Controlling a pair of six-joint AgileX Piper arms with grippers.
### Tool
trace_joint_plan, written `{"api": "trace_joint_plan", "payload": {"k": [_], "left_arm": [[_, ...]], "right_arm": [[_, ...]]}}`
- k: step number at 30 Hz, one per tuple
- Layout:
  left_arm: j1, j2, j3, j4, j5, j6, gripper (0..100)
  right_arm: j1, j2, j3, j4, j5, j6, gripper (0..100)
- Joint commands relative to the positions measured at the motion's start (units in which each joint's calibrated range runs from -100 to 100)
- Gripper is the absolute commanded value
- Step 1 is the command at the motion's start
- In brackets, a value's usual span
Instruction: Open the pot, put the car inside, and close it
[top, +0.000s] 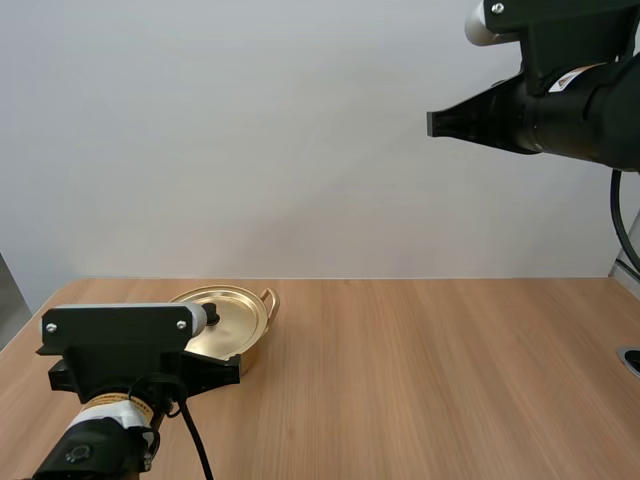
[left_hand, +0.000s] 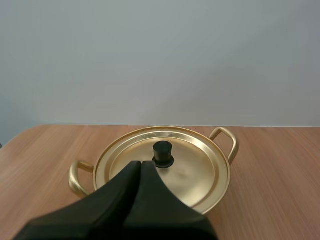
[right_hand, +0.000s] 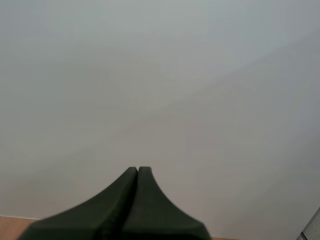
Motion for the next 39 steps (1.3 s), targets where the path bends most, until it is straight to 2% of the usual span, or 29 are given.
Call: {"api": "trace_joint_plan", "payload": {"k": [1,23,31,39], "left_arm": [[-0.01,0.0,1.6,-0.1,-1.8,0.1,0],[0.05,-1.1,2.8,0.1,-1.9,0.1,0],[0.00,-3.5,3.6,2.4,-2.3,0.1,0],[0.00,-4.5,3.6,2.4,-0.8,0.1,0]], "right_arm": [[0.0,0.0,0.1,0.2,0.2,0.1,0],[0.0,0.0,0.1,1.3,1.7,-0.2,0],[0.0,0.0,0.1,0.2,2.2,-0.2,0],[-0.8,0.0,0.1,0.9,2.2,-2.3,0]]}}
